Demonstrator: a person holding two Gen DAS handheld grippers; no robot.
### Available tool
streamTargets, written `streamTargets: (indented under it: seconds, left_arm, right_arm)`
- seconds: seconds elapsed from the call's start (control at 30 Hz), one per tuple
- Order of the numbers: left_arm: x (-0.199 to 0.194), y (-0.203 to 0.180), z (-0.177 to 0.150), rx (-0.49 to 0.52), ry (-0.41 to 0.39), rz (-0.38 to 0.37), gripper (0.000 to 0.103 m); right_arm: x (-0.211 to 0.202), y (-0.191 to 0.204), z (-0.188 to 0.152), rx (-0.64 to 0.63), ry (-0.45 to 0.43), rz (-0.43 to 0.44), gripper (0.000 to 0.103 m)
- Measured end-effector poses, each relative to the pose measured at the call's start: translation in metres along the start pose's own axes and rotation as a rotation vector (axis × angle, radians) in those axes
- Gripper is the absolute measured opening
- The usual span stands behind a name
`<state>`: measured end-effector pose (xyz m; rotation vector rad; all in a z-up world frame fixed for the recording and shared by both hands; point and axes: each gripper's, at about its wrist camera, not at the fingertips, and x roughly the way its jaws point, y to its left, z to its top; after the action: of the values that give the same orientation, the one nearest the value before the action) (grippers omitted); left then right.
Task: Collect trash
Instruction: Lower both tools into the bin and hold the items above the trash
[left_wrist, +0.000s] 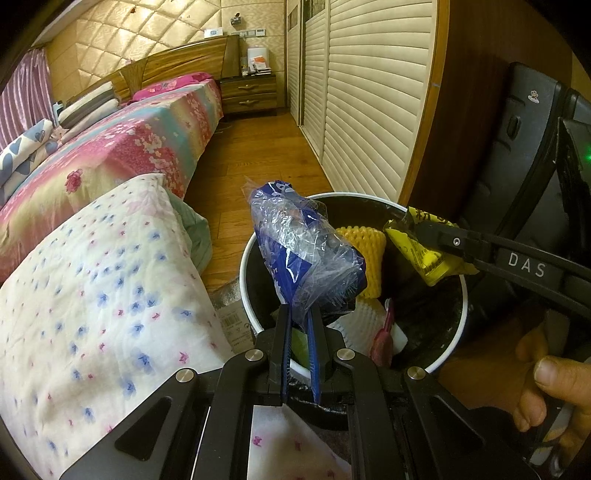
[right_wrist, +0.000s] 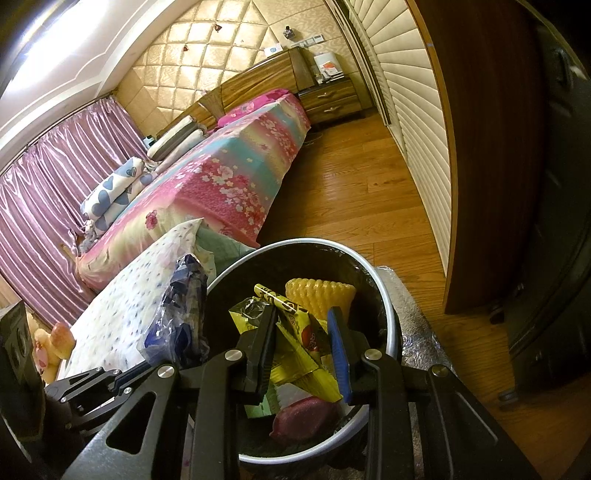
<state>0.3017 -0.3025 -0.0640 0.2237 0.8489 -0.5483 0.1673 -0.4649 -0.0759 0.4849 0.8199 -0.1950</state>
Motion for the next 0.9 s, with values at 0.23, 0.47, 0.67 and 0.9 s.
streamTargets:
  seconds: [0.23,0.47,0.67,0.9]
  left_arm:
    - [0.0008,-0.0002,0.0016,0.009,0.005,0.0,0.007]
    - [0.0007,-0.0001,0.0016,0.009,0.006,-0.001,0.007]
    - [0.0004,0.0005,0.0023,0.008,0.007,-0.001,0.008]
    - [0.0003,0.0013,0.0028,0.012,0.007,-0.004,0.008]
  right_arm:
    - [0.0019,-0.0019,0.0007,0.003,0.002,0.001,0.028]
    - [0.0019,-0.0025,0.0007,0.002,0.002,0.0,0.028]
    - [0.0039,-0.0026,0.0017,0.007,0.006,0.002,0.029]
    - [0.0037,-0.0026,0.0028,0.004,0.005,0.0,0.031]
